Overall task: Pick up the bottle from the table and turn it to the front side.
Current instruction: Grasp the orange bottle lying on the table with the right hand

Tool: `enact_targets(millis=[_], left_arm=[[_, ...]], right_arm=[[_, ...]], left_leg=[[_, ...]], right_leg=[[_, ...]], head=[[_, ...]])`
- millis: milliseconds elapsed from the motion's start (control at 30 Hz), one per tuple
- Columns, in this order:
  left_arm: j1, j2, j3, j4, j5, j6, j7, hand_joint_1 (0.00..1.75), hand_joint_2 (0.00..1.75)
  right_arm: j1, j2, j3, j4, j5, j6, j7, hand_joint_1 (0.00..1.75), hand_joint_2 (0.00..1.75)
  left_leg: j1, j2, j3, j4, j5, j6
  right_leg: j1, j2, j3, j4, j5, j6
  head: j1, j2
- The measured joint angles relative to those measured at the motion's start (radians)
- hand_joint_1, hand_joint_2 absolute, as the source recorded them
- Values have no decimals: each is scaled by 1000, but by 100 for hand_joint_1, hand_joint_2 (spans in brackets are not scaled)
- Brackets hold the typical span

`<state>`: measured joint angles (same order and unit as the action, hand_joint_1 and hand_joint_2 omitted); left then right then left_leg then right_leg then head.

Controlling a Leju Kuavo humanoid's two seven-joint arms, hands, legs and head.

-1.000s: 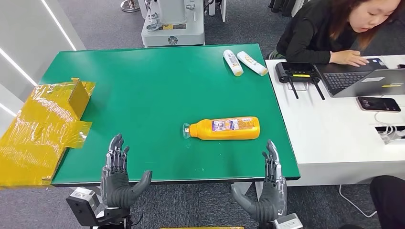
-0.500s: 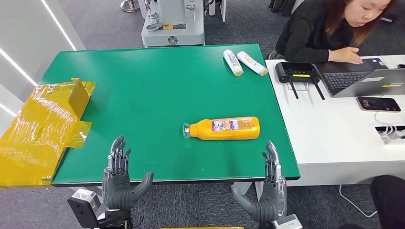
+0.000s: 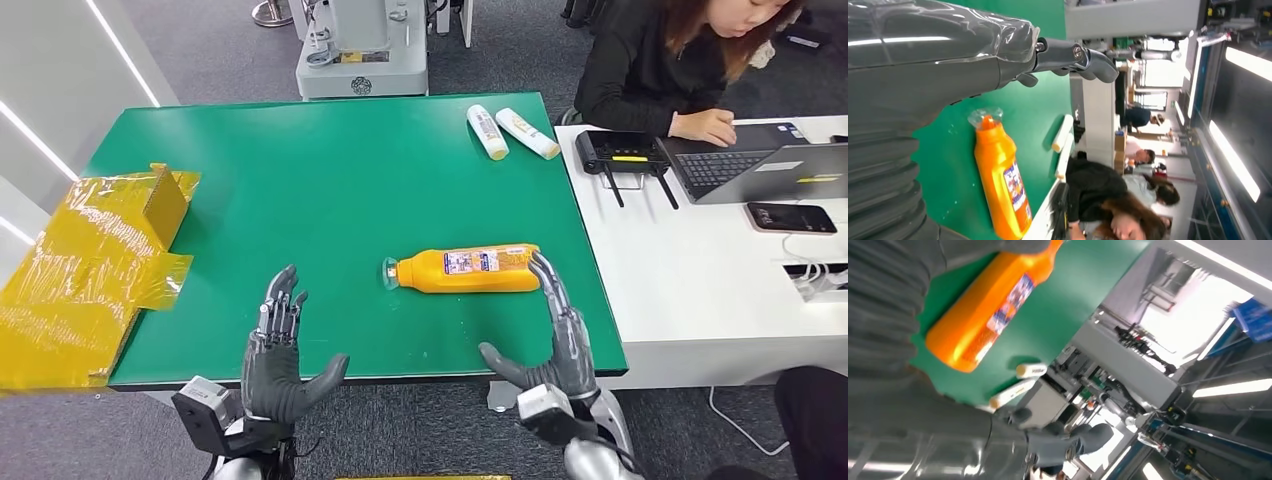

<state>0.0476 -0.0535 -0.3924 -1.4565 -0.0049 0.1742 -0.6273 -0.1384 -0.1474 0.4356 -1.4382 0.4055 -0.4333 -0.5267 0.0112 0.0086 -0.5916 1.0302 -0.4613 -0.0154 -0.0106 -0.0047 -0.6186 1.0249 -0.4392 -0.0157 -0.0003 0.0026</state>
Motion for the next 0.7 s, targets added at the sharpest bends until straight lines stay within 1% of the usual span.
enact_targets(millis=[133,233,333,433,567,700], left_arm=[[-68,0,-8,61,18,-25,-15,0,175],[-104,0,-13,100,25,-36,-20,0,175],[-126,0,-18,125,27,-43,-21,0,175],[-142,0,-23,144,28,-52,-21,0,175],[-154,0,-29,161,21,-84,-4,0,175],[-173,-4,-33,176,19,-123,20,0,175]], right_arm=[[-193,-2,14,204,48,64,46,0,175],[-326,9,34,370,83,99,70,0,175],[-429,28,58,512,112,152,106,0,175],[-508,47,82,632,132,219,148,0,175],[-600,67,128,770,179,350,217,0,175],[-677,84,192,886,238,533,282,0,175]], left_leg=[[0,0,0,0,3,1],[0,-1,0,1,5,0],[0,-1,-1,1,5,1],[0,-1,-1,1,5,1],[0,-2,-1,1,5,1],[0,-2,-2,1,5,1]], right_leg=[[0,0,0,0,3,0],[0,-1,0,0,3,0],[0,-1,0,0,4,0],[0,-1,0,0,4,0],[0,-1,-1,0,4,0],[0,-1,-1,0,4,0]], head=[[0,0],[0,0],[0,0],[0,0],[0,0],[0,0]])
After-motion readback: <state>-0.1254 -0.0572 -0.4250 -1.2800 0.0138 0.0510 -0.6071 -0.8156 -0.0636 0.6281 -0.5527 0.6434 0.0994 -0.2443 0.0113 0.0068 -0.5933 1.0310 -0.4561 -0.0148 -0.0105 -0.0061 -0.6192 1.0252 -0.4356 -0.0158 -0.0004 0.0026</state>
